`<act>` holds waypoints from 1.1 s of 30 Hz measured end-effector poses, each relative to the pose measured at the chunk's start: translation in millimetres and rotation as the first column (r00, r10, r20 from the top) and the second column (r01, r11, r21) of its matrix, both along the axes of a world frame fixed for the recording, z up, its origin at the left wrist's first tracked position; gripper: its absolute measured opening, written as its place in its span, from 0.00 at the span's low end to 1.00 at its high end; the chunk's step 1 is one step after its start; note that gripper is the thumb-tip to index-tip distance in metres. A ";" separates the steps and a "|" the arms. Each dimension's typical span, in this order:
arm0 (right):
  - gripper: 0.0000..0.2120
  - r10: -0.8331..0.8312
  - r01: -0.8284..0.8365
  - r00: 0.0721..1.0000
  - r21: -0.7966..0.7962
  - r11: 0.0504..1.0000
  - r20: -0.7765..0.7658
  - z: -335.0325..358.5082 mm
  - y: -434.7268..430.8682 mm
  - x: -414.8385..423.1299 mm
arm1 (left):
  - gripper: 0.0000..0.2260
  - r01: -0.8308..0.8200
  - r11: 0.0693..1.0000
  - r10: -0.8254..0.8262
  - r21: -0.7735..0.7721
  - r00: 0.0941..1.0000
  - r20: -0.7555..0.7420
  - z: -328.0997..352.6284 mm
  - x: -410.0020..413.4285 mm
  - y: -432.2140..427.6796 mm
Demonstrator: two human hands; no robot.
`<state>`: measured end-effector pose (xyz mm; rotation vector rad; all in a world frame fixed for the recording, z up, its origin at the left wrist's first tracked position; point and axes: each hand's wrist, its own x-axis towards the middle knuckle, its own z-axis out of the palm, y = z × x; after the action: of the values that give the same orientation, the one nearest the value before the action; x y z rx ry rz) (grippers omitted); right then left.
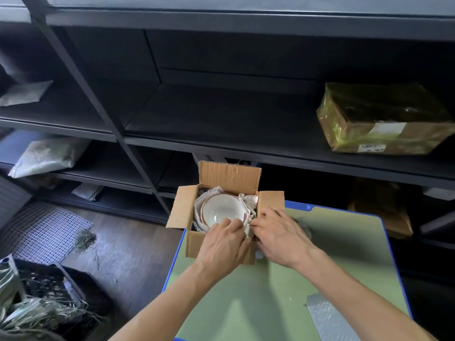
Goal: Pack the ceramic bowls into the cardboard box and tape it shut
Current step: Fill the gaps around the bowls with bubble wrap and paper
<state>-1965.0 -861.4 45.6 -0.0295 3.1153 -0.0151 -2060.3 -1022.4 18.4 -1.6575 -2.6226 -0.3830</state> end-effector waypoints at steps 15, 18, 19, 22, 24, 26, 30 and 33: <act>0.22 -0.233 0.161 0.948 -0.303 0.939 -0.218 -20.6 13.2 69.5 | 0.10 -0.009 0.974 -0.031 0.227 0.984 0.173 20.5 31.1 -5.1; 0.22 -0.308 0.231 0.934 -0.351 0.907 -0.182 -27.0 16.0 86.1 | 0.08 0.064 0.967 -0.107 0.248 0.981 0.164 26.9 43.8 5.3; 0.22 -0.327 0.248 0.928 -0.358 0.900 -0.179 -28.8 16.2 91.6 | 0.07 0.098 0.964 -0.141 0.249 0.976 0.163 25.9 50.2 9.2; 0.22 -0.420 0.344 0.897 -0.382 0.858 -0.136 -36.2 18.9 110.4 | 0.08 0.221 0.957 -0.251 0.191 0.955 0.155 11.7 71.3 21.4; 0.22 -0.497 0.429 0.864 -0.396 0.812 -0.083 -46.0 24.4 126.3 | 0.09 0.272 0.954 -0.290 0.130 0.945 0.152 -1.5 82.9 30.7; 0.22 -0.547 0.502 0.837 -0.377 0.779 -0.016 -56.9 30.8 142.8 | 0.09 0.291 0.956 -0.295 0.050 0.941 0.165 -14.5 90.1 41.4; 0.22 -0.597 0.594 0.795 -0.340 0.729 0.109 -70.8 39.7 164.1 | 0.13 0.283 0.948 -0.254 -0.143 0.948 0.191 -29.4 90.6 66.9; 0.23 -0.619 0.642 0.763 -0.324 0.695 0.184 -75.0 48.2 163.6 | 0.17 0.242 0.941 -0.193 -0.237 0.958 0.212 -30.9 86.0 89.3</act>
<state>-1801.5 -813.2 -29.4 1.0165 2.8269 -0.6026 -1974.3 -933.0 -12.5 -2.1046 -2.7263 -0.2113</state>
